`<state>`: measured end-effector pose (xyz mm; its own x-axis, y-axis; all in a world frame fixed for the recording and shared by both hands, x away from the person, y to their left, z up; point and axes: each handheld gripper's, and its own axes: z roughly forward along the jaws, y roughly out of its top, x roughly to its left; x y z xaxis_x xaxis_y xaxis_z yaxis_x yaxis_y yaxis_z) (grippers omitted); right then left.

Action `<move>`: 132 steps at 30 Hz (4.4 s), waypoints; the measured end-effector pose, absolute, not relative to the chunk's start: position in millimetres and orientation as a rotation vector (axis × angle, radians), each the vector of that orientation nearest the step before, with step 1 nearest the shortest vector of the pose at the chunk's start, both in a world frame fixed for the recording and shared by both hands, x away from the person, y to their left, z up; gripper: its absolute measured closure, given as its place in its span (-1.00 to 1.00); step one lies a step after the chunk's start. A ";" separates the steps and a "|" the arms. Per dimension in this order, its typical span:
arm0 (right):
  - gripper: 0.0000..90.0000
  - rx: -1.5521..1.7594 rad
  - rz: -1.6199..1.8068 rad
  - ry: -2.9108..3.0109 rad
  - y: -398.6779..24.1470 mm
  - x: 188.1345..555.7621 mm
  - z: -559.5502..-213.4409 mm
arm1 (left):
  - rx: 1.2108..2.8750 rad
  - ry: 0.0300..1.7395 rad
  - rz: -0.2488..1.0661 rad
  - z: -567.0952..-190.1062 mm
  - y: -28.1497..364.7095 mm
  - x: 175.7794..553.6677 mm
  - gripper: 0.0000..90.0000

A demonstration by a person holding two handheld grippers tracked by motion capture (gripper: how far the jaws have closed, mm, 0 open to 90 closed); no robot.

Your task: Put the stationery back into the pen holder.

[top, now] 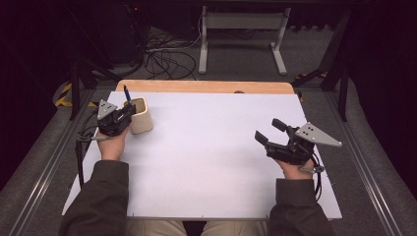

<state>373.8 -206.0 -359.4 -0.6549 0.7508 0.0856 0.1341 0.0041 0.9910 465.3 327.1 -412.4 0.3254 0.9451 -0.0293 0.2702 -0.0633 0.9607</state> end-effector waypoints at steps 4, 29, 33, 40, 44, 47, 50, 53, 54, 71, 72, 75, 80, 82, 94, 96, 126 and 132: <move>-0.53 0.909 1.695 1.809 -205.8 373.6 -359.2 | 1.560 1.141 0.821 -412.3 327.4 465.3 0.70; -0.54 0.917 1.698 1.816 -206.3 375.1 -359.8 | 1.486 1.135 0.819 -402.0 328.9 459.4 0.03; -0.54 0.914 1.699 1.819 -207.4 375.6 -359.9 | 1.479 1.117 0.816 -398.3 326.6 456.4 -0.09; -0.56 0.910 1.700 1.828 -206.5 376.0 -360.2 | 1.477 1.088 0.819 -390.1 320.5 450.4 -0.24; -0.56 0.913 1.702 1.823 -207.3 375.9 -359.9 | 1.479 1.073 0.810 -385.7 316.0 447.4 -0.35; -0.56 0.917 1.705 1.821 -208.1 375.8 -359.7 | 1.484 1.055 0.808 -382.4 312.7 444.2 -0.40; -0.57 0.916 1.707 1.818 -208.5 375.9 -359.4 | 1.493 1.047 0.803 -379.4 310.1 440.8 -0.46; -0.59 0.914 1.709 1.815 -208.5 376.2 -359.3 | 1.496 1.032 0.803 -376.2 307.4 437.0 -0.52; -0.59 0.914 1.710 1.815 -208.6 376.2 -359.3 | 1.495 1.028 0.801 -375.0 306.7 435.5 -0.53; -0.63 0.915 1.724 1.813 -211.6 376.4 -358.7 | 1.531 0.940 0.776 -358.6 290.5 410.6 -0.68; -0.63 0.917 1.722 1.812 -211.8 376.3 -358.7 | 1.534 0.937 0.774 -357.8 290.0 409.2 -0.69; -0.63 0.914 1.721 1.812 -212.5 376.2 -358.4 | 1.537 0.925 0.768 -355.4 288.3 405.0 -0.70; -0.64 0.912 1.726 1.814 -213.5 375.8 -357.8 | 1.533 0.903 0.755 -351.8 286.0 397.6 -0.72; -0.65 0.913 1.727 1.811 -213.9 375.6 -357.6 | 1.533 0.895 0.750 -350.4 285.2 394.5 -0.73; -0.68 0.914 1.735 1.811 -215.6 374.6 -356.2 | 1.536 0.854 0.728 -343.8 280.7 377.0 -0.77; -0.69 0.915 1.735 1.811 -215.6 374.6 -356.2 | 1.537 0.850 0.726 -343.3 280.8 374.7 -0.78; -0.71 0.917 1.742 1.788 -226.7 370.5 -352.6 | 1.543 0.798 0.689 -346.1 284.8 346.4 -0.84; -0.71 0.921 1.745 1.785 -228.6 370.1 -352.4 | 1.536 0.795 0.685 -348.5 287.4 343.3 -0.86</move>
